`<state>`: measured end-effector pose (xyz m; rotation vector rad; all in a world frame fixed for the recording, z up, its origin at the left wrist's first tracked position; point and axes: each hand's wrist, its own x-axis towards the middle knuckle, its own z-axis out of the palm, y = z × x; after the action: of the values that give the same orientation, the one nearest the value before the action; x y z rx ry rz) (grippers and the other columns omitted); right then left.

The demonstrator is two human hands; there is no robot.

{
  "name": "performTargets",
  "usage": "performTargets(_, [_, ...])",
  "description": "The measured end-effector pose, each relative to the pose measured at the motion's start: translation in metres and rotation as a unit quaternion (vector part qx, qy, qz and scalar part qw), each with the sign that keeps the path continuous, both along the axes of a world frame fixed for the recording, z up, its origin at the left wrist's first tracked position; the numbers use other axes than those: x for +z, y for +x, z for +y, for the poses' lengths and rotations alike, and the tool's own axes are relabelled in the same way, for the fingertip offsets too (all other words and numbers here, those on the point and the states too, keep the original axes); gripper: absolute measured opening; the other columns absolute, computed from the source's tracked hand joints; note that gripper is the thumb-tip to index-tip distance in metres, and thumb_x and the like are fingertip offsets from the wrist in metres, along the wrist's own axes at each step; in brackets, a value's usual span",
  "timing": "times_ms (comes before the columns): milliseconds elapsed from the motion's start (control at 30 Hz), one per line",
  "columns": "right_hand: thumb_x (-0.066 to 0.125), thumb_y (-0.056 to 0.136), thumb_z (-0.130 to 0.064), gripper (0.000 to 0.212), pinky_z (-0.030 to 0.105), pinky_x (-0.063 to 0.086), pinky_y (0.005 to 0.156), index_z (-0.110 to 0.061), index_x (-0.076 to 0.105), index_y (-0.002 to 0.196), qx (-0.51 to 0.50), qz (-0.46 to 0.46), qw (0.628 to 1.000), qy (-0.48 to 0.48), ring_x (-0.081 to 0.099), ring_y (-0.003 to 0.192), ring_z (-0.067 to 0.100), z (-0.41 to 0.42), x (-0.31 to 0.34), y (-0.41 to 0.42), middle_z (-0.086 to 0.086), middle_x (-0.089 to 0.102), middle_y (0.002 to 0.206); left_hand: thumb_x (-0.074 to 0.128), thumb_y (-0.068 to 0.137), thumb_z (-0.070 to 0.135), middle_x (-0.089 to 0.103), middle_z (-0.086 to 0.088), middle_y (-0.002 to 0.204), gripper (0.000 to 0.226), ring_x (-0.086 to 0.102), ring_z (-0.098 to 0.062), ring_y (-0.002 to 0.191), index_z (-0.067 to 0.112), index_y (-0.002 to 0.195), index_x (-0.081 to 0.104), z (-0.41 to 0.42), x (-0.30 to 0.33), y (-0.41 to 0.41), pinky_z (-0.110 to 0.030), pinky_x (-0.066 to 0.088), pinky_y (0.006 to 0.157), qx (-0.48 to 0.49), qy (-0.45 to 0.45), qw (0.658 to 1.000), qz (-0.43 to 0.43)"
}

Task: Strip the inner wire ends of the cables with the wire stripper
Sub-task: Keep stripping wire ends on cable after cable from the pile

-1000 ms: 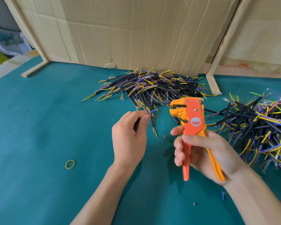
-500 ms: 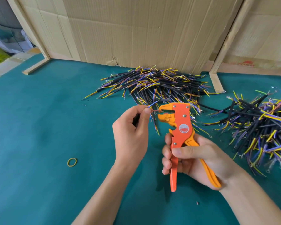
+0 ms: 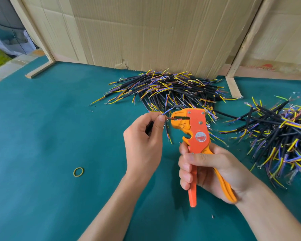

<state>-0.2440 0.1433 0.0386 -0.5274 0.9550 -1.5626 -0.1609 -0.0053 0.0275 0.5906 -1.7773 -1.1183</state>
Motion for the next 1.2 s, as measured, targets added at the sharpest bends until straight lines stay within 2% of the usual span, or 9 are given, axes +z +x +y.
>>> performTargets(133, [0.089,0.073,-0.018,0.034,0.039,0.052,0.058,-0.007,0.061,0.089,-0.005,0.005,1.000,-0.002,0.053,0.058,0.025,0.000,0.000,-0.001,0.011,0.050,0.071,0.063,0.098,0.022,0.046,0.015,0.056,0.019,0.037,-0.005,0.052,0.013,0.084,0.072,0.002,0.000,0.000,-0.015,0.029,0.053,-0.005,-0.008,1.000,0.001])
performTargets(433, [0.088,0.074,-0.017,0.031,0.039,0.052,0.059,-0.008,0.063,0.089,0.005,0.004,1.000,-0.009,0.053,0.059,0.025,0.001,0.001,-0.002,0.010,0.050,0.071,0.062,0.096,0.026,0.046,0.014,0.056,0.021,0.037,-0.006,0.052,0.013,0.084,0.072,0.002,0.000,0.000,-0.016,0.029,0.053,-0.001,-0.009,1.000,0.002])
performTargets(567, [0.076,0.082,-0.010,0.014,0.038,0.049,0.055,-0.008,0.062,0.085,-0.010,0.008,1.000,0.010,0.050,0.055,0.025,0.001,0.004,0.000,0.010,0.047,0.069,0.063,0.097,0.024,0.046,0.014,0.055,0.019,0.037,-0.006,0.052,0.014,0.082,0.071,0.002,0.000,0.000,-0.016,0.028,0.053,-0.001,-0.007,1.000,-0.003])
performTargets(633, [0.071,0.085,-0.011,0.012,0.036,0.046,0.052,-0.009,0.060,0.080,-0.023,0.013,0.999,0.019,0.047,0.052,0.023,0.000,0.004,0.001,0.009,0.045,0.066,0.064,0.097,0.022,0.044,0.016,0.054,0.018,0.037,-0.006,0.051,0.016,0.081,0.070,0.002,0.001,0.000,-0.015,0.027,0.053,-0.003,-0.012,1.000,-0.010])
performTargets(800, [0.087,0.074,-0.023,0.034,0.031,0.042,0.047,-0.011,0.055,0.073,-0.029,0.031,0.999,0.010,0.042,0.046,0.020,-0.001,0.006,0.004,0.006,0.040,0.062,0.064,0.096,0.023,0.045,0.017,0.054,0.018,0.039,-0.005,0.051,0.019,0.079,0.069,0.002,0.002,0.001,-0.014,0.028,0.053,-0.003,-0.016,1.000,-0.013])
performTargets(967, [0.097,0.059,-0.031,0.053,0.020,0.031,0.036,-0.016,0.048,0.069,-0.088,0.033,0.995,0.017,0.028,0.036,0.012,-0.005,0.002,0.005,0.001,0.028,0.054,0.067,0.095,0.018,0.057,0.015,0.060,0.015,0.046,-0.003,0.055,0.016,0.082,0.073,0.004,0.001,0.000,-0.014,0.036,0.056,-0.012,-0.006,1.000,-0.015])
performTargets(1067, [0.092,0.069,-0.025,0.041,0.026,0.040,0.041,-0.013,0.054,0.074,-0.043,0.013,0.999,-0.009,0.039,0.040,0.016,-0.001,0.000,0.001,0.004,0.038,0.058,0.067,0.096,0.017,0.047,0.014,0.055,0.017,0.036,-0.005,0.052,0.014,0.080,0.072,0.002,0.000,-0.001,-0.014,0.029,0.052,-0.010,0.007,1.000,-0.010])
performTargets(1133, [0.089,0.074,-0.020,0.033,0.036,0.049,0.053,-0.009,0.059,0.084,-0.020,-0.021,0.999,-0.036,0.050,0.052,0.022,0.003,-0.001,-0.004,0.009,0.048,0.067,0.066,0.097,0.017,0.042,0.014,0.054,0.018,0.033,-0.006,0.052,0.014,0.079,0.071,0.000,0.001,0.000,-0.015,0.028,0.050,-0.010,0.014,1.000,-0.003])
performTargets(1200, [0.089,0.073,-0.015,0.035,0.043,0.054,0.067,-0.007,0.062,0.094,-0.021,-0.038,0.998,-0.046,0.058,0.066,0.029,0.006,-0.002,-0.009,0.015,0.055,0.078,0.066,0.097,0.016,0.040,0.014,0.054,0.018,0.032,-0.005,0.052,0.014,0.080,0.071,0.001,0.003,0.001,-0.017,0.028,0.050,-0.016,0.024,1.000,0.009])
